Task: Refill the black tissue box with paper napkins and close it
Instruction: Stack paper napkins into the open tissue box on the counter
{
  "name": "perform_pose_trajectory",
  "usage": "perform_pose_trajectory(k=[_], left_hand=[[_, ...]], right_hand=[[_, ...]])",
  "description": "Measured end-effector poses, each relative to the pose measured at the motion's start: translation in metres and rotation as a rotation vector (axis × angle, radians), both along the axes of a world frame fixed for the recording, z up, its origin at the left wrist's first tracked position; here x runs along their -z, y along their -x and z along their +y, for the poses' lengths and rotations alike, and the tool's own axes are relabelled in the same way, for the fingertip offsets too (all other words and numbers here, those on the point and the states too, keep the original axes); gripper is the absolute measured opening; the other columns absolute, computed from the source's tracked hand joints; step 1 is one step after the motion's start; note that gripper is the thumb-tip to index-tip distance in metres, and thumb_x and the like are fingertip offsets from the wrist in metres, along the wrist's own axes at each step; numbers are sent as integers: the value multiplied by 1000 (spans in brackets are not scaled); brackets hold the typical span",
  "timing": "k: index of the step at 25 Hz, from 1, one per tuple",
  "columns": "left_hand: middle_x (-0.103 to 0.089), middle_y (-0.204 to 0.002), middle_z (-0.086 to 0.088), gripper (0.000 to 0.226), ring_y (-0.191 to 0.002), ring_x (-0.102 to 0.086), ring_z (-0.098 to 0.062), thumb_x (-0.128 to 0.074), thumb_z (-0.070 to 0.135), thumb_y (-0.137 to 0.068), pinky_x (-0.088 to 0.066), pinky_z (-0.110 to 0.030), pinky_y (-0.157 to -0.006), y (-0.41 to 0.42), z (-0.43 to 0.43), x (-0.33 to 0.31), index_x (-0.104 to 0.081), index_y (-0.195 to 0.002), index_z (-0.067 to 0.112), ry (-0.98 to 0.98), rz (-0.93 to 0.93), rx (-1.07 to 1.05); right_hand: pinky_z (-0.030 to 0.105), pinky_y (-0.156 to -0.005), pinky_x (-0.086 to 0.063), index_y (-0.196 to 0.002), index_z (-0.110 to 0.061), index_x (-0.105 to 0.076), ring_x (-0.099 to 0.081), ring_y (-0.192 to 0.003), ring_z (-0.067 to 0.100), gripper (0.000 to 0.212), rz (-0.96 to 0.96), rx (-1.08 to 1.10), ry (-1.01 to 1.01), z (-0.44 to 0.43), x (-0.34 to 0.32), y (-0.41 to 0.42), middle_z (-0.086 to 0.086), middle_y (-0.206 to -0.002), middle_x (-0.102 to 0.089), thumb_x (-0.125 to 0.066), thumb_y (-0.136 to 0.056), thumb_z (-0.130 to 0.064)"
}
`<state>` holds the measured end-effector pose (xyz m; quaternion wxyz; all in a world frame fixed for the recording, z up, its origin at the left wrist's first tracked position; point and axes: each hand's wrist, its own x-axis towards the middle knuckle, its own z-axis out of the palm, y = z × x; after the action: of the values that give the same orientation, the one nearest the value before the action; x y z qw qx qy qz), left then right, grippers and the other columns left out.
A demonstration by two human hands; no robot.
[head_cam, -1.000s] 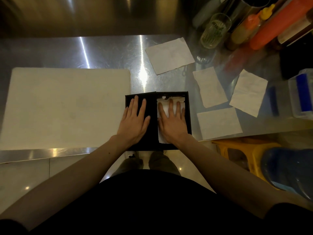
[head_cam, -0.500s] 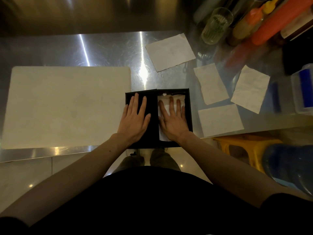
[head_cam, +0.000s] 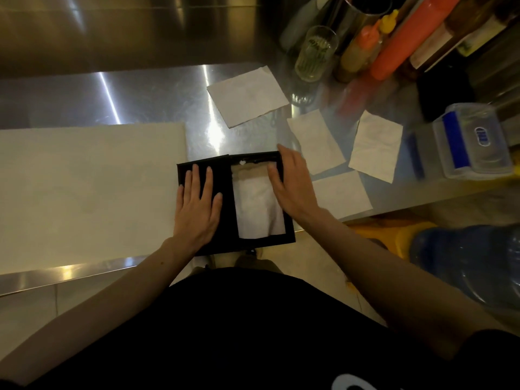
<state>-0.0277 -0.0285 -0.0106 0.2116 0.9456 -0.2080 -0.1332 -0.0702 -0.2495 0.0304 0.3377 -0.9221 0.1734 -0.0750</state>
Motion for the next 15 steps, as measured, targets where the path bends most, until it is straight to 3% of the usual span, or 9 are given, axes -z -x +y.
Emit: perform_pose_trajectory(k=[3,6,11,13,15], left_hand=[[1,-163,-7,61,-150,4,-20,-12,47,-99,0,-41,-120,1,-1,0,-4,-155,23,-6,-11,-21],[3,-163,-5,61,-149,6,-18,-12,49,-99,1,-39,-119,1,-2,-1,-2,-154,27,-21,-3,-47],[6,-162,-3,61,-150,6,-19,-13,50,-99,-3,-39,-120,0,-1,1,-1,-154,28,-64,-11,-31],[8,-162,-2,60,-150,8,-18,-13,49,-99,-3,-38,-120,1,0,0,1,-154,29,-85,3,-31],[9,-163,-2,59,-150,9,-16,-15,48,-100,-4,-39,-120,1,-1,-1,1,-154,29,-92,13,-46]], right_hand=[[39,-96,-44,-140,-11,-41,-49,-113,27,47,-3,33,41,-30,5,-27,14,-126,-53,-45,-100,-35],[40,-97,-45,-139,-14,-46,-52,-113,26,46,51,-75,6,-59,14,-66,14,-125,-53,-46,-99,-37],[18,-88,-38,-132,-16,-56,-54,-102,14,38,110,-215,-87,-90,19,-132,11,-122,-55,-57,-95,-27],[19,-90,-40,-130,-17,-58,-55,-104,17,36,133,-278,-55,-99,26,-161,12,-123,-55,-58,-95,-26],[28,-97,-44,-129,-18,-59,-55,-112,23,35,160,-330,-14,-107,32,-190,12,-126,-53,-58,-94,-26]])
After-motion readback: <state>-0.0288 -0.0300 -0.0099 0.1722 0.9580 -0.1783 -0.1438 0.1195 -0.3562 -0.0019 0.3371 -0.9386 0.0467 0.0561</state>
